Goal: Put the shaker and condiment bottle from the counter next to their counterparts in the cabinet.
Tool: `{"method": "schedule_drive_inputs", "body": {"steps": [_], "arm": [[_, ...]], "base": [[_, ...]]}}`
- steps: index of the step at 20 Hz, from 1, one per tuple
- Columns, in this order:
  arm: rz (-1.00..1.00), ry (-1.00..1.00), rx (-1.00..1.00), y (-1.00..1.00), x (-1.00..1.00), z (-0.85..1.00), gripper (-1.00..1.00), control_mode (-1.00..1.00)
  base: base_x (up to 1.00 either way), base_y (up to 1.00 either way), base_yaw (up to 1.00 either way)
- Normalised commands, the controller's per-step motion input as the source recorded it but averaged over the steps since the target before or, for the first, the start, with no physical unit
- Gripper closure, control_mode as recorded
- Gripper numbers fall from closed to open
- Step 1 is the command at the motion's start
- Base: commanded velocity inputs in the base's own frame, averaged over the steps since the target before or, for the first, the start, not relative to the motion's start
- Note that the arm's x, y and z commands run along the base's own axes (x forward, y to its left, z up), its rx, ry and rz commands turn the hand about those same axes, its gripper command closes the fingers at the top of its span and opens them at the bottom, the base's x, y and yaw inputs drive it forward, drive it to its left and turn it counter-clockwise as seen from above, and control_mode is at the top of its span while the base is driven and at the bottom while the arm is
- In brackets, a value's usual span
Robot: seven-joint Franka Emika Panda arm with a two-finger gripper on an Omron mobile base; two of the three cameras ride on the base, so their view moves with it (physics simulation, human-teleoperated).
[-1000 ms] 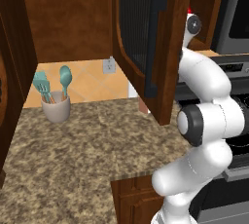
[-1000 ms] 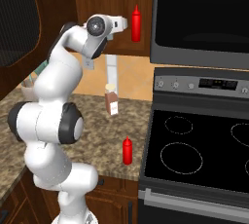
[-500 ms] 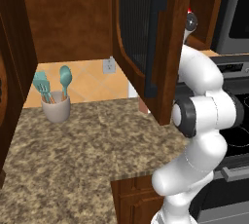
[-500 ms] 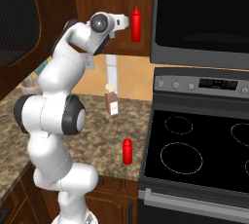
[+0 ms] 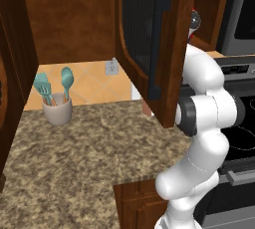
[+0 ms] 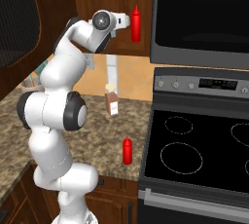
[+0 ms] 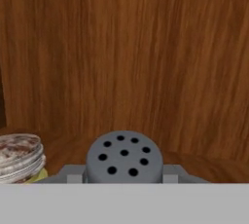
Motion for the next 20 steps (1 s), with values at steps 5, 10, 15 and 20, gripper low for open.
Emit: {"method": "schedule_drive_inputs", "body": {"steps": [5, 10, 15, 20], "arm": [[0.00, 0.00, 0.00, 0.00, 0.00, -0.04, -1.00, -1.00], [0.00, 0.00, 0.00, -0.03, -0.26, 0.00, -1.00, -1.00], [0.00, -0.01, 0.00, -0.13, -0.59, 0.00, -1.00, -1.00], [0.00, -0.03, 0.00, -0.13, -0.76, 0.00, -1.00, -1.00]], "base": [[0.00, 0.00, 0.00], [0.00, 0.00, 0.00], [0.00, 0.00, 0.00], [0.00, 0.00, 0.00]]}}
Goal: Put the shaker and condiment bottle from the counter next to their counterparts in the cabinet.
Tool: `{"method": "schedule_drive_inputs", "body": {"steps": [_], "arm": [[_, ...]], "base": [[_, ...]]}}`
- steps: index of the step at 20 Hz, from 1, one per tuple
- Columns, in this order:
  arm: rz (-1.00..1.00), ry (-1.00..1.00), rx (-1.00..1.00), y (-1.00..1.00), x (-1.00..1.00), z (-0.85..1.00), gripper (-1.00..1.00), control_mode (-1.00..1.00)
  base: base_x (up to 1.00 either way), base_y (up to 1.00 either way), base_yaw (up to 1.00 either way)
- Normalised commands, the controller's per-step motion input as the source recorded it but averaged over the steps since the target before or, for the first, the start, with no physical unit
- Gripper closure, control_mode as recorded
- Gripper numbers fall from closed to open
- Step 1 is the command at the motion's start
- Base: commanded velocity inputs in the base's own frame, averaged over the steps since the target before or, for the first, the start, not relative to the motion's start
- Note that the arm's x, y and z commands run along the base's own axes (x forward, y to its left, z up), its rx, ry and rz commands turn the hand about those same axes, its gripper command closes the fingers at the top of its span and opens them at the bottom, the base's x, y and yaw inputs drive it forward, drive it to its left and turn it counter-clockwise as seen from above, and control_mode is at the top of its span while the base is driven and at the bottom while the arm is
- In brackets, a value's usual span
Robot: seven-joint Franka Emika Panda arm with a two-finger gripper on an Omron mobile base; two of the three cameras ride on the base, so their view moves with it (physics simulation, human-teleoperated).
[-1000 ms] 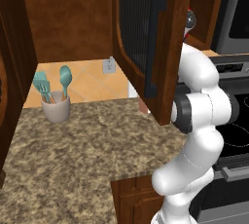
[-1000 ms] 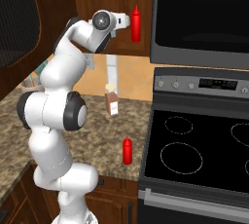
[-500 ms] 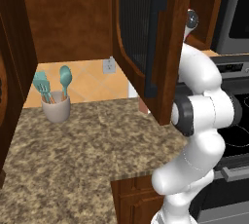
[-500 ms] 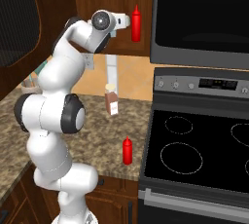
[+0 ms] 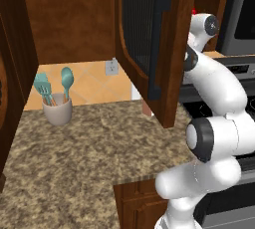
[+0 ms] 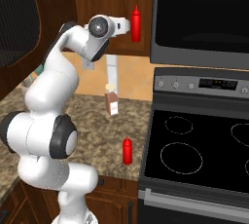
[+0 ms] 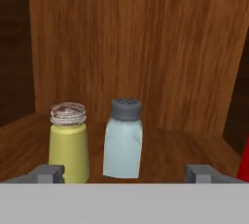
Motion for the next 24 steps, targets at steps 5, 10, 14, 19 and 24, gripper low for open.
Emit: {"method": "schedule_drive_inputs", "body": {"steps": [5, 10, 14, 19, 24], "arm": [[0.00, -0.03, 0.00, -0.06, -0.90, -0.01, -1.00, -1.00], [-0.03, -0.04, 0.00, 0.00, -0.94, -0.08, -1.00, -1.00], [-0.17, -0.02, 0.00, 0.00, -0.71, -0.16, -1.00, -1.00], [-0.34, -0.07, 0.00, -0.02, -0.59, -0.08, -1.00, -1.00], [-0.45, -0.12, 0.00, -0.02, -0.58, -0.04, -1.00, -1.00]], "base": [[0.00, 0.00, 0.00], [0.00, 0.00, 0.00], [0.00, 0.00, 0.00], [0.00, 0.00, 0.00], [0.00, 0.00, 0.00]]}}
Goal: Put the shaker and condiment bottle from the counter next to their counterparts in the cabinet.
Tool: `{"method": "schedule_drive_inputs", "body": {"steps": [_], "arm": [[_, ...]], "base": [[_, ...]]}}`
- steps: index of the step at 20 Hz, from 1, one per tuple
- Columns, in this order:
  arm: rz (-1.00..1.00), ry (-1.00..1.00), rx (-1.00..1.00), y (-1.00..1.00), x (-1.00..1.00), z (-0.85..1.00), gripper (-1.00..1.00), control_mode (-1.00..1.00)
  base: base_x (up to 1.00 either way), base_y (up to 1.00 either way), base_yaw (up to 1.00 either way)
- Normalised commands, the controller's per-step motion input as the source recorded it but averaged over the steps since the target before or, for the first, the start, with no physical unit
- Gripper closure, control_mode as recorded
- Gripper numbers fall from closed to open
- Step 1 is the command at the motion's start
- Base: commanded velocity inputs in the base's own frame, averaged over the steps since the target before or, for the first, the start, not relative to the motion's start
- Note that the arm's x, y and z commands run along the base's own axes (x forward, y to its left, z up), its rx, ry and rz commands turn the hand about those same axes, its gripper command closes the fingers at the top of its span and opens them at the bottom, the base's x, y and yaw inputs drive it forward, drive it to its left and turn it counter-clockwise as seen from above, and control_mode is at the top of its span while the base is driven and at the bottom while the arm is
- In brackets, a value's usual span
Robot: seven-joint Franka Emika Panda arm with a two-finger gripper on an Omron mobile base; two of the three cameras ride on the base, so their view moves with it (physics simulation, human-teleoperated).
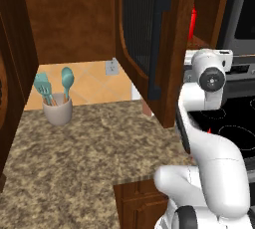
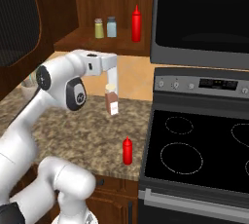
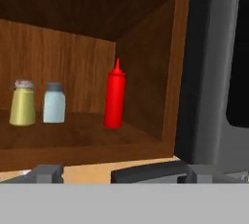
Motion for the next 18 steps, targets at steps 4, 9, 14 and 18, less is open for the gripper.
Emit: {"method": "schedule_drive_inputs", "body": {"steps": [4, 9, 14, 18], "arm": [[-0.43, -0.04, 0.00, -0.16, -0.60, -0.16, -1.00, -1.00], [-0.03, -0.01, 0.01, -0.06, -0.07, -0.01, -1.00, -1.00], [-0.04, 0.01, 0.13, -0.41, -0.42, -0.33, -1.00, -1.00], [-0.21, 0.01, 0.17, -0.19, -0.50, -0.57, -1.00, -1.00]], "base": [[0.00, 0.00, 0.00], [0.00, 0.00, 0.00], [0.00, 0.00, 0.00], [0.00, 0.00, 0.00]]}}
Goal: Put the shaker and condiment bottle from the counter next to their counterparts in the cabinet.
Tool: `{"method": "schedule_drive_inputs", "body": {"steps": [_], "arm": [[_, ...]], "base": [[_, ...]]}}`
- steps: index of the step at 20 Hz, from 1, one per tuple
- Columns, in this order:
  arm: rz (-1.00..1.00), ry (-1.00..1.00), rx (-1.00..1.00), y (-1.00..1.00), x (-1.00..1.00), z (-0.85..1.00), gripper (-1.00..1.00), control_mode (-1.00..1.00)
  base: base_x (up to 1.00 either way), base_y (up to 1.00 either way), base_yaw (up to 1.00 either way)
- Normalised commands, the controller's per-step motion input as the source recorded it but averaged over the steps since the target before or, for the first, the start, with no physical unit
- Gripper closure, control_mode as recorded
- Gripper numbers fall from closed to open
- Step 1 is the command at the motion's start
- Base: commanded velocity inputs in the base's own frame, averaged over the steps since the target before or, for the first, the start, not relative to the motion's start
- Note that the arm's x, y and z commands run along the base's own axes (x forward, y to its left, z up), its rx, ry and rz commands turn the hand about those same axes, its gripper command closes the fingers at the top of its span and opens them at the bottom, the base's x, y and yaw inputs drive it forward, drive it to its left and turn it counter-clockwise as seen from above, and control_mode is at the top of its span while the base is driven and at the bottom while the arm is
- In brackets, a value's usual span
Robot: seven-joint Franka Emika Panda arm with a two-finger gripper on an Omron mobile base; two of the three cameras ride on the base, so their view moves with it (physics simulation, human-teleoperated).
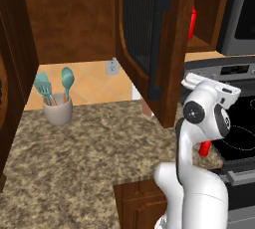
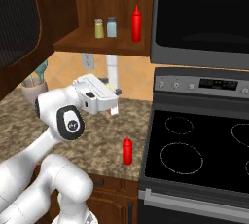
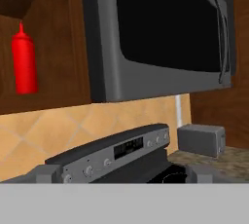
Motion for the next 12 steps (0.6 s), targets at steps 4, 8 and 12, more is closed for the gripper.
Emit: {"method": "schedule_drive_inputs", "body": {"steps": [4, 8, 12], "arm": [[-0.16, 0.00, 0.20, 0.06, -0.42, -0.54, -1.00, -1.00], [-0.22, 0.08, 0.10, 0.00, -0.38, -0.76, -1.00, -1.00], [-0.23, 0.11, 0.09, 0.00, -0.21, -0.77, -1.00, -1.00]], "base": [[0.00, 0.00, 0.00], [0.00, 0.00, 0.00], [0.00, 0.00, 0.00]]}}
